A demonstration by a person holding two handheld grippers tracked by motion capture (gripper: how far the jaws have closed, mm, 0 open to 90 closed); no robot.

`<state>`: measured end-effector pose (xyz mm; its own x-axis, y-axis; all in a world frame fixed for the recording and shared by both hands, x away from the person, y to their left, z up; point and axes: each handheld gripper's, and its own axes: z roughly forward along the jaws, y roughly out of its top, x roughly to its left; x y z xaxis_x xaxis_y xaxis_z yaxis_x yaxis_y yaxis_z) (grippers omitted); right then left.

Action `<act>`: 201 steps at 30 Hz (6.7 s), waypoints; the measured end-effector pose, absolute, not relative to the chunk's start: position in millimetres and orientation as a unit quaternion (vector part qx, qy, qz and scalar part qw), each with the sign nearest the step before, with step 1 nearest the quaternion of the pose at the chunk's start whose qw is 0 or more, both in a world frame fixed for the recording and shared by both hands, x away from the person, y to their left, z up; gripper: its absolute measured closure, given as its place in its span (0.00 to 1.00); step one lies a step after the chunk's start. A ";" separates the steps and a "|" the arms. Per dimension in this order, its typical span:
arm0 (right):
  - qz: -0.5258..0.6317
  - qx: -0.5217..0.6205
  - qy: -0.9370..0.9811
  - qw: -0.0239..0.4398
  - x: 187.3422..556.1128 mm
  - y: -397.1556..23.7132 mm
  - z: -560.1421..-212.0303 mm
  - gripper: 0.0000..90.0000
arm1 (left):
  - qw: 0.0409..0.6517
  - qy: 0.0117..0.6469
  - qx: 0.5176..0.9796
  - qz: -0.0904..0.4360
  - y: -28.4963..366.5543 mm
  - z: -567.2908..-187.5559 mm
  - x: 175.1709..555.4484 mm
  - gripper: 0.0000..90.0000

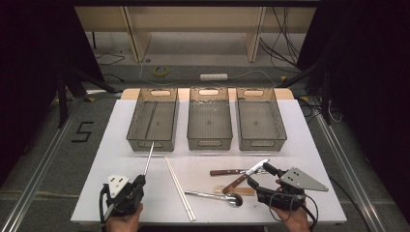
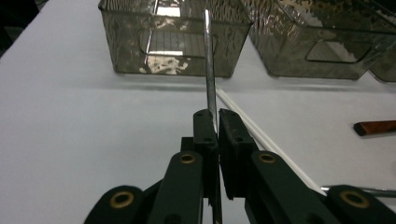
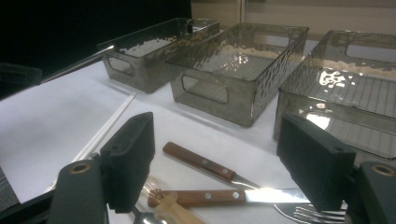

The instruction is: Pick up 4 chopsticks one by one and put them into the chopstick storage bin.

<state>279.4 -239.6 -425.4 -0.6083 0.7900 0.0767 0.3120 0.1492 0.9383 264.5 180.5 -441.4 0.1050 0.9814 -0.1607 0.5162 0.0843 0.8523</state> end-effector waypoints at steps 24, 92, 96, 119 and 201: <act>0.529 0.381 0.725 0.224 280.6 -240.0 -426.2 0.32 | 0.426 0.584 0.617 0.312 200.1 -380.8 365.4 0.95; 0.533 0.382 0.723 0.218 280.0 -243.8 -426.2 0.32 | 0.382 0.597 0.660 0.249 199.1 -413.0 530.5 0.81; 0.534 0.381 0.723 0.219 279.6 -244.1 -426.1 0.32 | 0.387 0.595 0.660 0.245 197.8 -407.7 526.2 0.63; 0.525 0.371 0.737 0.207 273.1 -226.9 -428.1 0.33 | 0.476 0.522 0.678 0.204 196.2 -392.1 415.7 0.29; 0.527 0.372 0.739 0.196 273.9 -227.8 -428.4 0.33 | 0.219 0.093 0.966 0.103 110.5 -434.6 350.6 0.33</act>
<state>273.9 -227.8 -428.4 -0.6466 0.7560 0.1016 0.3418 0.1681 0.9246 350.6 110.5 -434.6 0.9615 0.2254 0.1573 0.1352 -0.8862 0.4431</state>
